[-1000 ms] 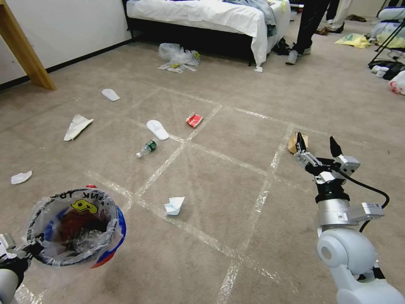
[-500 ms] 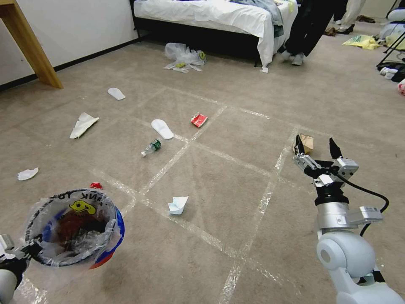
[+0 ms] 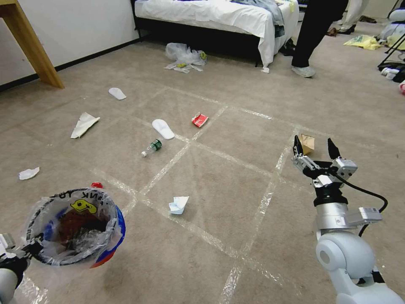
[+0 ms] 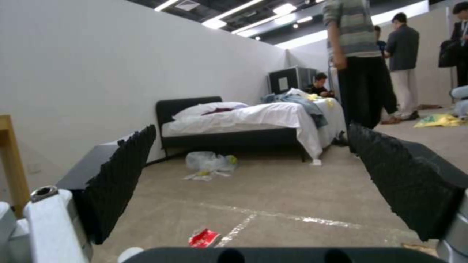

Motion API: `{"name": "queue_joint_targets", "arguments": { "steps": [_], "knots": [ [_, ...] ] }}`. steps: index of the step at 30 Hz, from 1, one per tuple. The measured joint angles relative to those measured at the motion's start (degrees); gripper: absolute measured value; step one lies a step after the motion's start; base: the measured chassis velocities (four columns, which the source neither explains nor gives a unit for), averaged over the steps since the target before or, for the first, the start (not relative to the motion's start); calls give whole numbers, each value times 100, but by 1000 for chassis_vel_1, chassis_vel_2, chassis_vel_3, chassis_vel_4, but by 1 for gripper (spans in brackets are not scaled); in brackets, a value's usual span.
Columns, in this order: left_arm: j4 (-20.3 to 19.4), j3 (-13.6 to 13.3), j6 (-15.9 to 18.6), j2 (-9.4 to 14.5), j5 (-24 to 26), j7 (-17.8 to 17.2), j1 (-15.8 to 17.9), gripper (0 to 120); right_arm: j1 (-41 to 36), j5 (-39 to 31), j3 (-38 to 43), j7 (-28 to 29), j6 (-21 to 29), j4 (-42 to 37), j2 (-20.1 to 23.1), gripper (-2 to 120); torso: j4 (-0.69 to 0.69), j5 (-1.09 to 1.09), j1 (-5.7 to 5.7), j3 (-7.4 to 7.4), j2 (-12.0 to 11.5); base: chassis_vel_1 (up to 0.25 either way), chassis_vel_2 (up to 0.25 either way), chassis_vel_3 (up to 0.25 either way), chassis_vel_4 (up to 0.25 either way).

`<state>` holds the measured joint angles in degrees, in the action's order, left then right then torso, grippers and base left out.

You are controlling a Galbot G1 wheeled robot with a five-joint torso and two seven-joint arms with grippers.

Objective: Pick up the trash bin and place the garbage on the floor into it.

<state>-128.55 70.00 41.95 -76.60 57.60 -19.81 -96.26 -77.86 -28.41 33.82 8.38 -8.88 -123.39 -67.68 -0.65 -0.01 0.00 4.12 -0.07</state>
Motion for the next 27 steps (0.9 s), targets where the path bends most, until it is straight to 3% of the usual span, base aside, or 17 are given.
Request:
{"name": "queue_joint_targets", "arguments": {
  "steps": [27],
  "knots": [
    [11,-40,-9,-42,-80,1,24,1,-50,47,-51,-44,-47,46,-67,100,0,0,0,0,0,0,0,0,0]
  ]
}}
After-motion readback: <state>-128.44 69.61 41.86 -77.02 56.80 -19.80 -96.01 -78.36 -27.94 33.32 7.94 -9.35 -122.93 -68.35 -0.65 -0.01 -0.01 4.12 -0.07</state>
